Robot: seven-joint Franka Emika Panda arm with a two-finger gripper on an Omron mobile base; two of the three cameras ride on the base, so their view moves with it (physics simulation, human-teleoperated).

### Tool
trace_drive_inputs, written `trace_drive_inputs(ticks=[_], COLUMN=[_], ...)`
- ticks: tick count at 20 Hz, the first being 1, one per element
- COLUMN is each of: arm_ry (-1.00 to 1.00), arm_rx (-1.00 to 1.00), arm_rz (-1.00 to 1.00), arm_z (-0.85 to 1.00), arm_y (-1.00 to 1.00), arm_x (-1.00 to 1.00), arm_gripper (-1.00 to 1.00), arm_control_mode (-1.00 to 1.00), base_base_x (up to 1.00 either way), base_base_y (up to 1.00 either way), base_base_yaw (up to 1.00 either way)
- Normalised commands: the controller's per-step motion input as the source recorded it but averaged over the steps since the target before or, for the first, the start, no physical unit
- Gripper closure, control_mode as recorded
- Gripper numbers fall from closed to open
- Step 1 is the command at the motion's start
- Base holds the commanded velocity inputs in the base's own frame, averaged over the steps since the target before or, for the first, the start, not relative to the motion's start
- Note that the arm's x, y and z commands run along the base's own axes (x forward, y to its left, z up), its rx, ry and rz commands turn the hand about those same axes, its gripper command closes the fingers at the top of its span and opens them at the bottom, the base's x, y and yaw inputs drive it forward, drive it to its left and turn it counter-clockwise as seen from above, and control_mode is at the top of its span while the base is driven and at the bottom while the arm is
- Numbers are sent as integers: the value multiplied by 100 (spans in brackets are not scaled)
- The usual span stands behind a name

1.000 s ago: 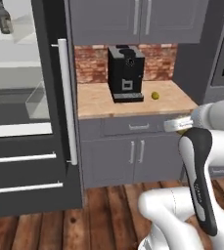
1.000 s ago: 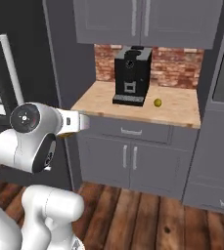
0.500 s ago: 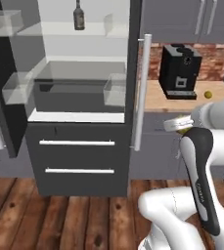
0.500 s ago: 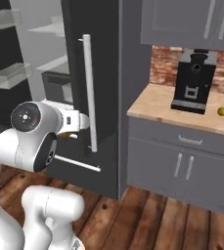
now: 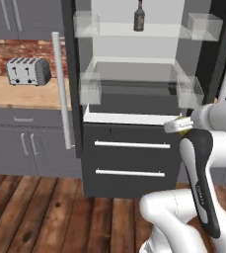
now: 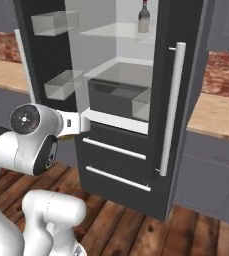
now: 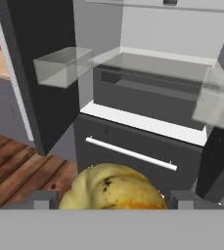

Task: Place the liquor on the top shelf of the fridge to keep it out of children's reach, and place the squash and lemon on lower shelves for easy access.

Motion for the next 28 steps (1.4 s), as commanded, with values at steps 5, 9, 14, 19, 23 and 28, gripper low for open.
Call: trace_drive_inputs(ticks=[5, 9, 14, 19, 23, 28], arm_ry=[0, 0, 0, 0, 0, 0], arm_rx=[0, 0, 0, 0, 0, 0], arm_rz=[0, 0, 0, 0, 0, 0], arm_z=[0, 0, 0, 0, 0, 0], arm_y=[0, 0, 0, 0, 0, 0], arm_x=[0, 0, 0, 0, 0, 0], arm_gripper=[100, 100, 100, 100, 100, 100], arm_control_mode=[100, 100, 100, 100, 100, 100], base_base_x=[49, 62, 71, 72, 72, 71], base_base_y=[55, 6, 0, -3, -1, 0], base_base_yaw=[-1, -8, -10, -13, -14, -14])
